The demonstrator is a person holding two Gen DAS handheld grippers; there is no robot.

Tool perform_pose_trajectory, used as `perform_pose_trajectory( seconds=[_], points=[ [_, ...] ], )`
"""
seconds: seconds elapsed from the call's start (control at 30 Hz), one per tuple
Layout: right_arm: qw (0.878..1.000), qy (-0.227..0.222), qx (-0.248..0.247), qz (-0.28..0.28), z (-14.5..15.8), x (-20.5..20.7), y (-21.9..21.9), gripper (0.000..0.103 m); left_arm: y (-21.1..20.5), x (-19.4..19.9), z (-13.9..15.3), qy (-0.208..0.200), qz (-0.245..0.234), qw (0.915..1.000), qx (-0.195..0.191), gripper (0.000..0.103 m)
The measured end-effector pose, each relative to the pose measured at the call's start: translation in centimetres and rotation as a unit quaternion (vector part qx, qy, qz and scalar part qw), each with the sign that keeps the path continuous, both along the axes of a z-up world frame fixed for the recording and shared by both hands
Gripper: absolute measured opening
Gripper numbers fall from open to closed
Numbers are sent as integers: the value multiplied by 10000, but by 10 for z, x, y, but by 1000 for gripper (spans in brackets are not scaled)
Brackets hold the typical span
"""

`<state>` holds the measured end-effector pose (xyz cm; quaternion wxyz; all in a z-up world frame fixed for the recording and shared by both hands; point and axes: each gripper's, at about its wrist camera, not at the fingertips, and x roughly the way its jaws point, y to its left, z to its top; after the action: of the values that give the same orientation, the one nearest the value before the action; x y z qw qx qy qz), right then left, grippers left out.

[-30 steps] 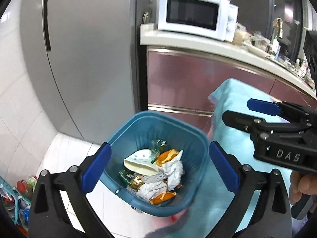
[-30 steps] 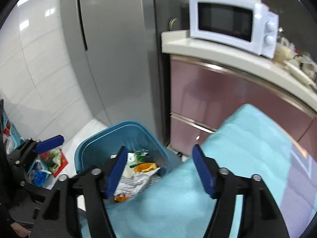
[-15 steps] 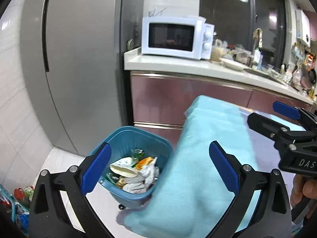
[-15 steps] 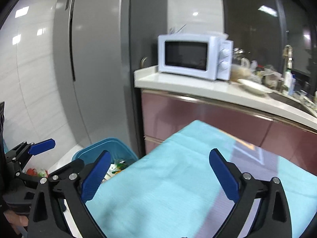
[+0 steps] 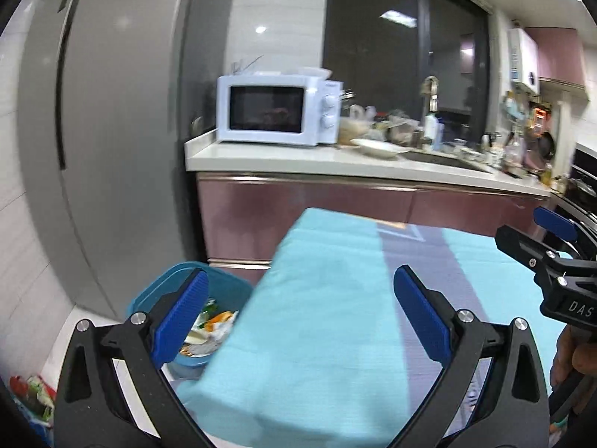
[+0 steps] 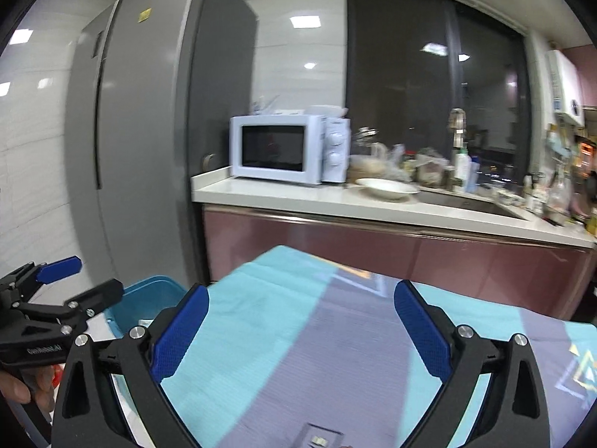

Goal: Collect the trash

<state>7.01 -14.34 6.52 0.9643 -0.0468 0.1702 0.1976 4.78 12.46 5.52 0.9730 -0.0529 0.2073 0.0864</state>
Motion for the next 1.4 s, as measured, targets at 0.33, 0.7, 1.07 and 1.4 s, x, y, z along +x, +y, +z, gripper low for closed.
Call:
perform_pose_trajectory(
  seconds=[0.33,0.7,1.07,1.4],
  points=[
    [9942,-325,64,-1019,-4,-44,-76,96,-82,-18,14,-394,-609,9971,216,97],
    [9812,-453,50,-1875,-29,-84,-119,96,-143,-27,-4,-421,-993,9934,395,97],
    [9632,-753,32,-2581,-40,-136,-142,96,-150,-47,-11,-599,-1299,9894,236,97],
    [9502,-1094,-56,-2918,-40,-170,-144,96,-145,-86,-6,-953,-1379,9854,312,97]
  ],
)
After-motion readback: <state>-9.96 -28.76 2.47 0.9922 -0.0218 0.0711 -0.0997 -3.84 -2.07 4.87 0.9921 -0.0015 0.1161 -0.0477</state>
